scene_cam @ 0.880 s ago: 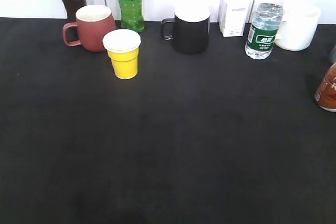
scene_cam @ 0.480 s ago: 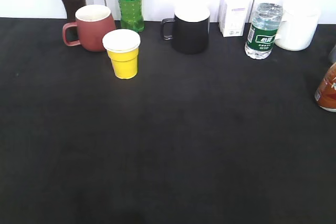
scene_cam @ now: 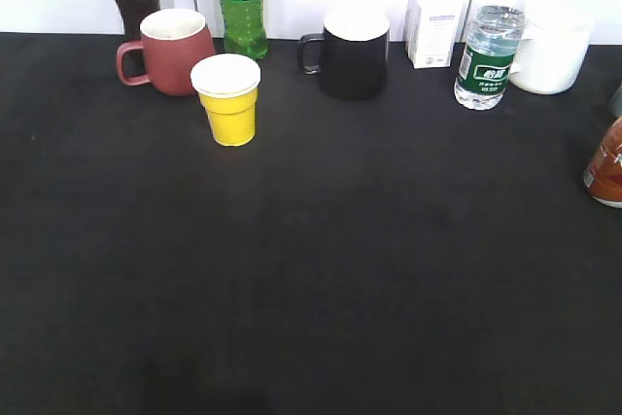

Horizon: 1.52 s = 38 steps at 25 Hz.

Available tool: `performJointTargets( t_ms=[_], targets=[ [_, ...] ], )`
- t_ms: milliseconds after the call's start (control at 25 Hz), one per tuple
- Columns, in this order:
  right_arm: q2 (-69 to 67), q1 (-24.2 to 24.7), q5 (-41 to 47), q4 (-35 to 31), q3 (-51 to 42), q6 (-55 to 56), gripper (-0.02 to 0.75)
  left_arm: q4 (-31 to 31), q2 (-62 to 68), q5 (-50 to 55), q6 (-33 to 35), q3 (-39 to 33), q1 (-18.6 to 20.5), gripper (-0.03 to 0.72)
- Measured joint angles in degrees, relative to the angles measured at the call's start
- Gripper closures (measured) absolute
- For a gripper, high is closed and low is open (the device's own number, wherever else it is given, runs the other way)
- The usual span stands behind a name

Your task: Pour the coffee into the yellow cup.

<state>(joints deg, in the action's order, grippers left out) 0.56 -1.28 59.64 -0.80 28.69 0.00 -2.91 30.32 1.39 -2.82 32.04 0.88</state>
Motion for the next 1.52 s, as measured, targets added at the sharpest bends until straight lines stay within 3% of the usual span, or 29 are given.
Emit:
performJointTargets(
  t_ms=[120,240,360,520,680,1000,1200,1320,1520],
  targets=[
    [0.0,0.0,0.0,0.0,0.0,0.0,0.177,-3.68,15.23,-14.89,0.05,-0.36,-8.59,0.127],
    [0.0,0.0,0.0,0.0,0.0,0.0,0.177,-3.68,29.68,-34.21,0.05,-6.99,-15.82,0.127],
    [0.0,0.0,0.0,0.0,0.0,0.0,0.177,-5.18,44.79,-51.81,-3.25,-12.46,-17.77,0.127],
    [0.0,0.0,0.0,0.0,0.0,0.0,0.177,-15.39,61.48,-67.69,-7.54,-12.71,-17.87,0.125],
    [0.0,0.0,0.0,0.0,0.0,0.0,0.177,-16.16,72.19,-69.05,-12.9,-8.76,-17.87,0.024],
    [0.0,0.0,0.0,0.0,0.0,0.0,0.177,-21.41,88.35,-58.32,-15.15,11.64,-17.87,0.018],
    [0.0,0.0,0.0,0.0,0.0,0.0,0.177,-27.43,95.54,-59.64,-18.99,22.66,-17.87,0.019],
    [0.0,0.0,0.0,0.0,0.0,0.0,0.177,-29.04,96.58,-59.65,-19.08,24.5,-17.87,0.051],
    [0.0,0.0,0.0,0.0,0.0,0.0,0.177,-31.44,96.68,-59.6,-19.13,24.5,-17.87,0.193]
  ],
)
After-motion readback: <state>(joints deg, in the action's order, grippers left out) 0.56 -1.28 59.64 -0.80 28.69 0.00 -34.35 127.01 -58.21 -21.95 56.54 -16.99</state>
